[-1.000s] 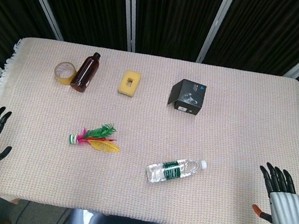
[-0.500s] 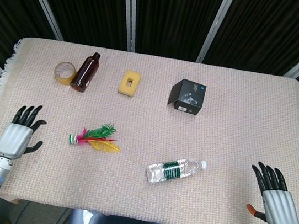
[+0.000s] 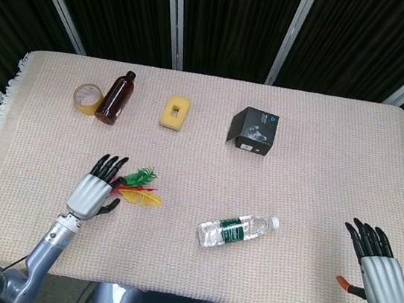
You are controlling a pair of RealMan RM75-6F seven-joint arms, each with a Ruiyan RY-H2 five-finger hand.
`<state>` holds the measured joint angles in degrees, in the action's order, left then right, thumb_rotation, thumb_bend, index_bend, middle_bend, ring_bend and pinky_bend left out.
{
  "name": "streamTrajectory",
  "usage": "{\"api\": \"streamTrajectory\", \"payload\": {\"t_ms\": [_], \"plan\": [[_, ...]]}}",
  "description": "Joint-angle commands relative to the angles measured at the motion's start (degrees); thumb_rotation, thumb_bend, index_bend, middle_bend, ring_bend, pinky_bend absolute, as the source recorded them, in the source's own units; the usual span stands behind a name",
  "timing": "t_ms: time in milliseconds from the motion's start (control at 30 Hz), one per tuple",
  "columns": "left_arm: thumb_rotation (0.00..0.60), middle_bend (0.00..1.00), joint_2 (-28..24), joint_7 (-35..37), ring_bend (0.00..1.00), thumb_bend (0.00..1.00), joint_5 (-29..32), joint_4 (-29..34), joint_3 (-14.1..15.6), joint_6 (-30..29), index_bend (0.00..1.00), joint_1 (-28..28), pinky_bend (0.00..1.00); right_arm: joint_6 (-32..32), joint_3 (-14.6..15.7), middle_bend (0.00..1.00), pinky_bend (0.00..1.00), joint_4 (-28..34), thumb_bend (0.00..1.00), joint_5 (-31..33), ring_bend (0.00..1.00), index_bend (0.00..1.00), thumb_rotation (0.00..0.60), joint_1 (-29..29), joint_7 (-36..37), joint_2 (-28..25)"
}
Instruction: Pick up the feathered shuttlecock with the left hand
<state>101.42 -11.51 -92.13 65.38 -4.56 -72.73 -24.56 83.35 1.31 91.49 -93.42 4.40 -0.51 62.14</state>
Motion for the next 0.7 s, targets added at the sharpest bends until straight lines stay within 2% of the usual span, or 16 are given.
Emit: {"api": "streamTrajectory", "payload": {"t_ms": [33, 200, 700], "plan": [[0.6, 0.0, 2.83, -2.06, 0.0, 0.33, -0.62, -2.48, -0.25, 0.52, 0.4, -1.81, 0.0, 0.38, 0.2, 0.0, 0.0, -0.23, 0.0, -0.25, 0.0, 0.0, 0.6, -0.19, 1.02, -0.4], [0.6, 0.0, 6.61, -1.84, 0.0, 0.33, -0.67, -6.71, -0.73, -0.42, 0.43, -3.08, 0.0, 0.81, 0.45, 0.0, 0.0, -0.27, 0.0, -0.3, 0.0, 0.0, 0.6, -0.5, 2.57, -1.23], [0.6, 0.0, 13.08, 1.73, 0.0, 0.35, 0.43, -18.44, -0.62, 0.37, 0.44, -5.94, 0.0, -1.12, 0.49, 0.0, 0.0, -0.25, 0.0, 1.16, 0.0, 0.0, 0.6, -0.05, 3.35, -1.95]]}}
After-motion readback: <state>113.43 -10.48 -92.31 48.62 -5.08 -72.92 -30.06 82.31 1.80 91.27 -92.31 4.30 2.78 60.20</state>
